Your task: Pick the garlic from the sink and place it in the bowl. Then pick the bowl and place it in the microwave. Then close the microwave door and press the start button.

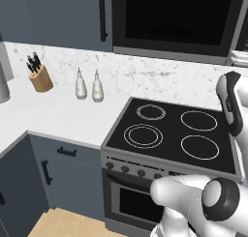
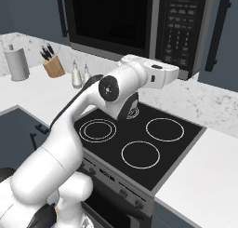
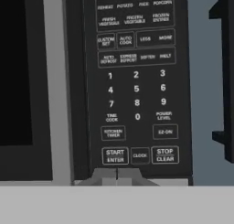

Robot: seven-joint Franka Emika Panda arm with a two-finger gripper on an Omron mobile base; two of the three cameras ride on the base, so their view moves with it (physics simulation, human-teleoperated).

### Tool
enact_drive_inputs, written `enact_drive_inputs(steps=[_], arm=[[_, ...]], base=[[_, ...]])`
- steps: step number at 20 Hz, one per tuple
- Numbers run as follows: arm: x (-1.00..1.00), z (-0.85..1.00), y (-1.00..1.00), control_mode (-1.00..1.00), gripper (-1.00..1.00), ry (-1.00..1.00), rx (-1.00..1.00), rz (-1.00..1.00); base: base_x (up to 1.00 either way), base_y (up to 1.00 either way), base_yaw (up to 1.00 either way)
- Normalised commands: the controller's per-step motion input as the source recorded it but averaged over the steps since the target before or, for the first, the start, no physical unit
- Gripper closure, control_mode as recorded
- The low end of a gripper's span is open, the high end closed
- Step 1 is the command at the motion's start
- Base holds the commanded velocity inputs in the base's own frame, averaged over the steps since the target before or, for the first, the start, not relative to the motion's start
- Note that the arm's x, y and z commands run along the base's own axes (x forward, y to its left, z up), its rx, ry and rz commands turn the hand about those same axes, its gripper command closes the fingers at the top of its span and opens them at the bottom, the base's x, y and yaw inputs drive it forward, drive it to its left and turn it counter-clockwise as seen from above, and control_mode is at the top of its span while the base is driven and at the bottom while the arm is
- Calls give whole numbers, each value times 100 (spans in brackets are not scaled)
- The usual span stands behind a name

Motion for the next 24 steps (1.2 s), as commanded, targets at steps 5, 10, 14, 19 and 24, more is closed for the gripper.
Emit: enact_drive_inputs(steps=[5,10,14,19,24], arm=[[1,-17,-10,-100,100,0,0,1],[11,-13,-16,-100,100,0,0,2],[35,-16,-1,-100,100,0,0,5],[30,-9,-4,-100,100,0,0,6],[15,0,-15,-100,100,0,1,6]], base=[[0,0,0],[0,0,0],[0,0,0],[0,0,0],[0,0,0]])
